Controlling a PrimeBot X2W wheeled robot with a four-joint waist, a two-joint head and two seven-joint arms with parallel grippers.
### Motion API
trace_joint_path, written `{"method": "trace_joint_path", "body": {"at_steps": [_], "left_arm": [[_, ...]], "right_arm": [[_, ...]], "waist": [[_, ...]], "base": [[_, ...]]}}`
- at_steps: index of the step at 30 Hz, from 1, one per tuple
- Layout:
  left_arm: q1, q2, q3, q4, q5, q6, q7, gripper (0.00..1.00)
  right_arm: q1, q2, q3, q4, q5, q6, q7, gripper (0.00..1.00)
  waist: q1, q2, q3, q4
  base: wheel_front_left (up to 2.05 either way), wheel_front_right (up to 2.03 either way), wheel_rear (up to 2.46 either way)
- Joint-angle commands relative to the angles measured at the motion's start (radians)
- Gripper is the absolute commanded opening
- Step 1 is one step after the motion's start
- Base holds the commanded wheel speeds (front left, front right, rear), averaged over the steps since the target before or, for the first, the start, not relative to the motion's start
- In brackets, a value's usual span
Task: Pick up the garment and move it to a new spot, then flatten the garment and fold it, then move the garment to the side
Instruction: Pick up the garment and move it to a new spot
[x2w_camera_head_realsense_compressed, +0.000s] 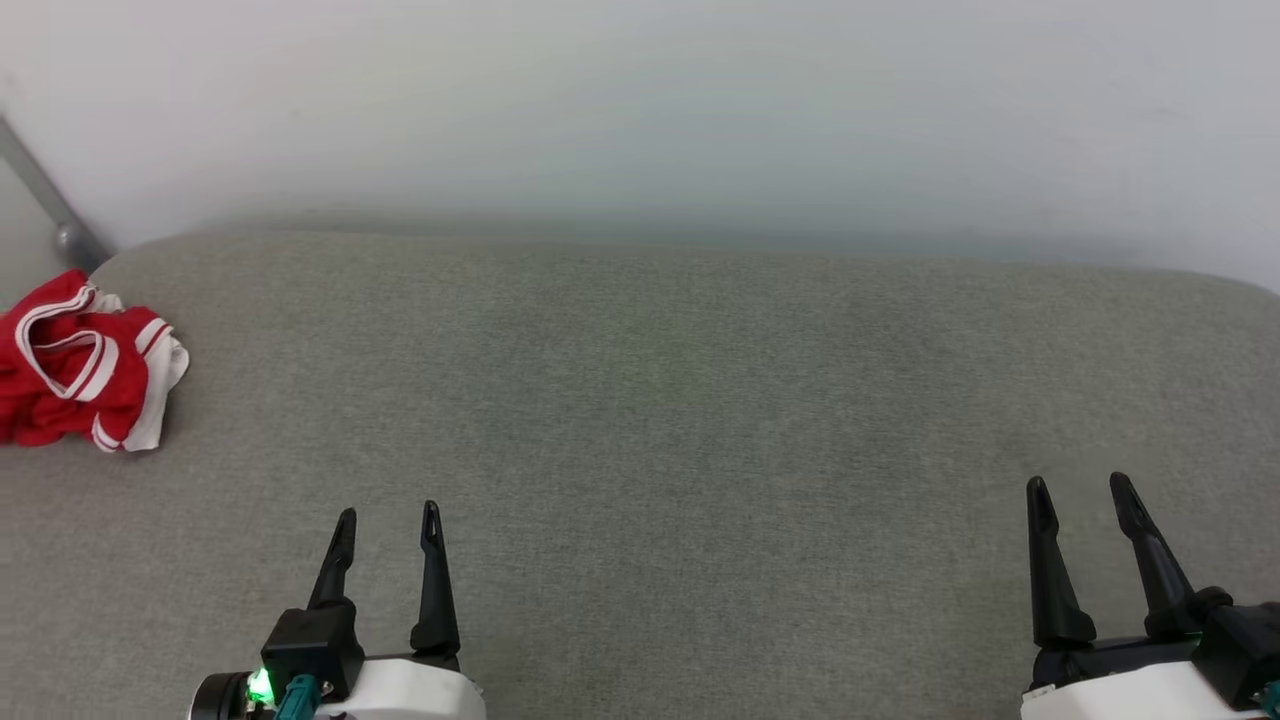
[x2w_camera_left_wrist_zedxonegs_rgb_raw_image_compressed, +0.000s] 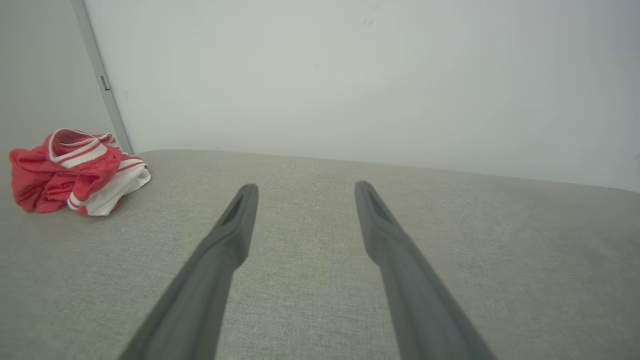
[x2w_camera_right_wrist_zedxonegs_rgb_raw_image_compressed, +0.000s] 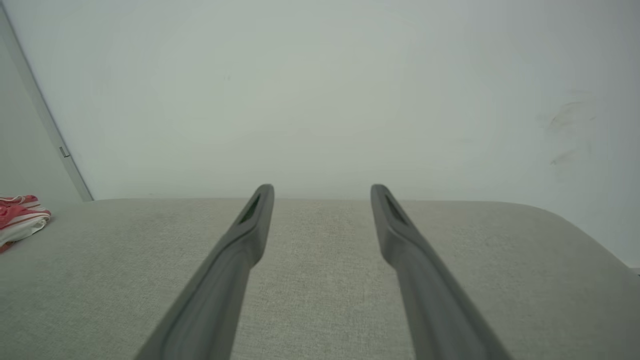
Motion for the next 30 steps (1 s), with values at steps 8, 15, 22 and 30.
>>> {"method": "trace_joint_path", "body": {"at_steps": [8, 15, 22, 30], "left_arm": [[-0.011, 0.000, 0.016, -0.013, 0.011, 0.008, -0.002, 1.00], [-0.014, -0.001, 0.031, -0.017, 0.001, 0.020, -0.002, 1.00], [-0.018, 0.000, 0.031, -0.021, -0.005, 0.028, -0.002, 1.00], [-0.013, -0.001, 0.040, -0.026, -0.021, 0.036, -0.002, 1.00]], "right_arm": [[0.015, -0.003, 0.008, -0.009, -0.004, 0.000, -0.003, 1.00], [0.009, -0.003, 0.010, -0.011, -0.005, 0.000, -0.003, 1.00], [0.015, -0.003, 0.011, -0.018, -0.009, 0.000, -0.003, 1.00], [0.009, -0.003, 0.014, -0.023, -0.013, 0.000, -0.003, 1.00]], "waist": [[0.0000, 0.0000, 0.006, 0.130], [0.0000, 0.0000, 0.010, 0.228], [0.0000, 0.0000, 0.016, 0.328], [0.0000, 0.0000, 0.022, 0.409]], "base": [[0.00, 0.00, 0.00], [0.00, 0.00, 0.00], [0.00, 0.00, 0.00], [0.00, 0.00, 0.00]]}}
